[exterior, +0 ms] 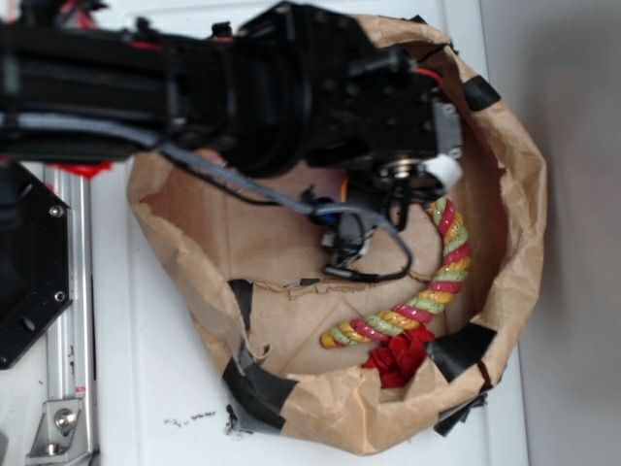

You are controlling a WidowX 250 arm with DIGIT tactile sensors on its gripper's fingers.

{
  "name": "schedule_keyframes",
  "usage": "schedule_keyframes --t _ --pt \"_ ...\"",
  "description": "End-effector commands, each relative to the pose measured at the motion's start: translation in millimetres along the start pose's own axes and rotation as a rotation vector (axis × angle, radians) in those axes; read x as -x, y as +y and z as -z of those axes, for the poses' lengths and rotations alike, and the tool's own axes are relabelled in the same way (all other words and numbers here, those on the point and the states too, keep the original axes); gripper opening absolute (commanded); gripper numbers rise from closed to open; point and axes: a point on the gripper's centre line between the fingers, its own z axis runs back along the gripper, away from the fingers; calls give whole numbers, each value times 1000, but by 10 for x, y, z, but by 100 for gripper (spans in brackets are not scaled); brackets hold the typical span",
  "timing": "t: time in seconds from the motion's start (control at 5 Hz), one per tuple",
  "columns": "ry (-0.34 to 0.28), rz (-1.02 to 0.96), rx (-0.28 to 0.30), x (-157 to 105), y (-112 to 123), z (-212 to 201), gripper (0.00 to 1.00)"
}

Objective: Grab the yellow duck.

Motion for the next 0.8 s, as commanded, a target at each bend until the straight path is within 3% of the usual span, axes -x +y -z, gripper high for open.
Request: schedule_keyframes --t 0.0,0.2,0.4,0.6 --pt "-27 52 34 26 -207 -111 100" --pt "-77 35 21 -116 -143 -130 100" --pt "-86 25 32 -266 -90 -48 100" --pt "-81 6 35 -289 -93 16 0"
